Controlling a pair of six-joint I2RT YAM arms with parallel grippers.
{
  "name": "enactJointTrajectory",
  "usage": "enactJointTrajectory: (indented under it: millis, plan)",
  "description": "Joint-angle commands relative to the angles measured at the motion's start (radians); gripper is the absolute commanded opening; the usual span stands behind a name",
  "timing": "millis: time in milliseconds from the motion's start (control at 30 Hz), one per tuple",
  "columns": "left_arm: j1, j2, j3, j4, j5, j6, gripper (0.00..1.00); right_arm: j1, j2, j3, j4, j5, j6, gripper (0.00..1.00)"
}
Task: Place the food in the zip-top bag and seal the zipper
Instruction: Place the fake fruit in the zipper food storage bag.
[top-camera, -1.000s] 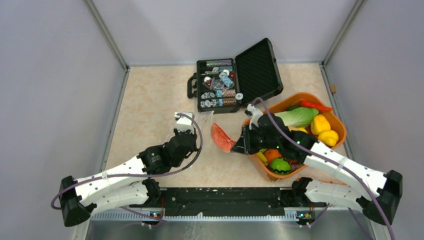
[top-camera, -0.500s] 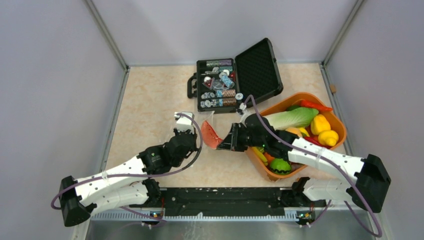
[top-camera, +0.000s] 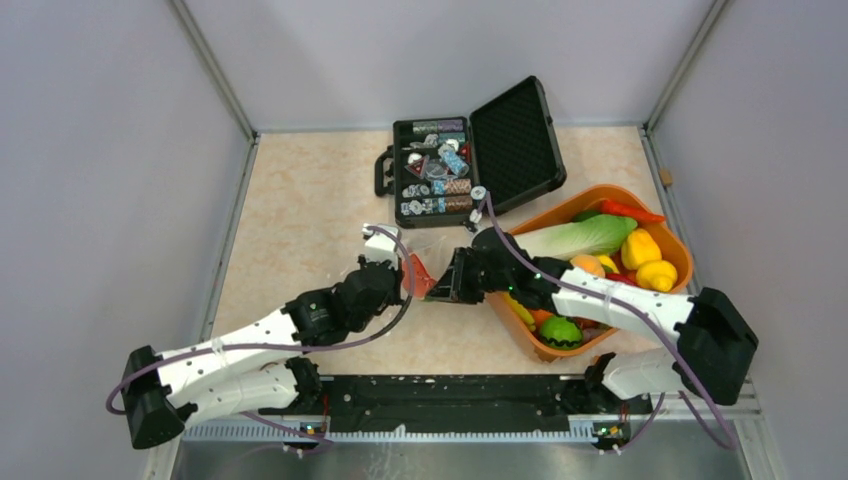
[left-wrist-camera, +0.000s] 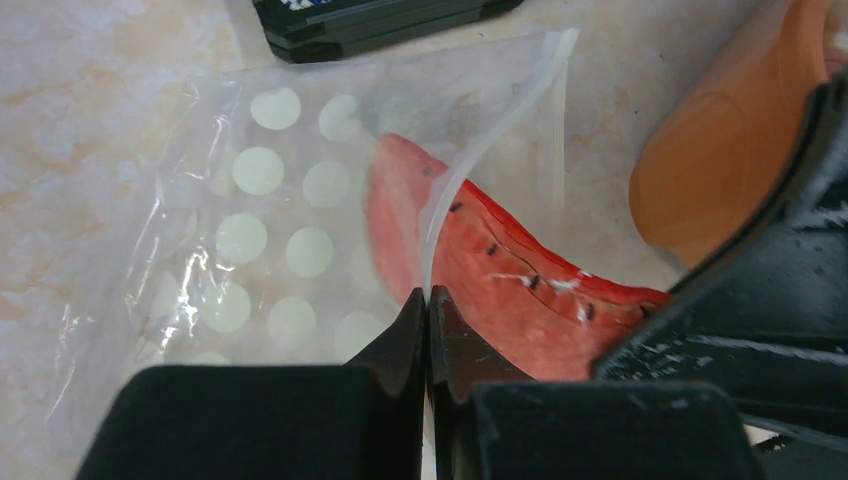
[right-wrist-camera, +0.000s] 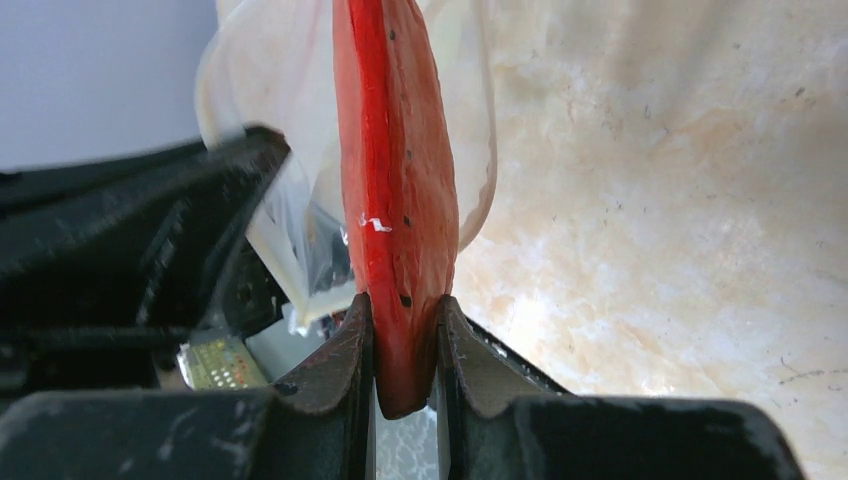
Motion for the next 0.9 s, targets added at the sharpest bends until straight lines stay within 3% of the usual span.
enactJointTrajectory:
  millis: [0, 133, 300, 467, 633, 767, 867]
  plan:
    - [0.001, 0.030, 0.029, 0.044, 0.073, 0.016, 0.00, 0.012, 0.066, 0.137, -0.031, 0.108, -0.010, 0.00]
    - [0.001, 0.040, 0.040, 0.034, 0.082, 0.003, 0.00, 0.011, 0.113, 0.172, -0.013, 0.152, 0.008, 0.00]
    - [0.000, 0.038, 0.060, 0.030, 0.081, 0.002, 0.00, 0.017, 0.172, 0.181, 0.065, 0.120, 0.048, 0.00]
    - [0.002, 0.014, 0.076, 0.039, 0.072, -0.002, 0.00, 0.018, 0.210, 0.216, 0.082, 0.062, -0.013, 0.04]
    - [0.002, 0.006, 0.098, 0.024, 0.024, 0.001, 0.00, 0.020, 0.187, 0.240, 0.136, -0.029, -0.122, 0.28]
    - [0.002, -0.009, 0.118, 0.013, 0.000, -0.009, 0.00, 0.021, 0.143, 0.237, 0.177, -0.056, -0.180, 0.59]
    - [0.001, -0.037, 0.132, -0.006, -0.050, -0.031, 0.00, 0.021, 0.114, 0.261, 0.099, -0.037, -0.212, 0.66]
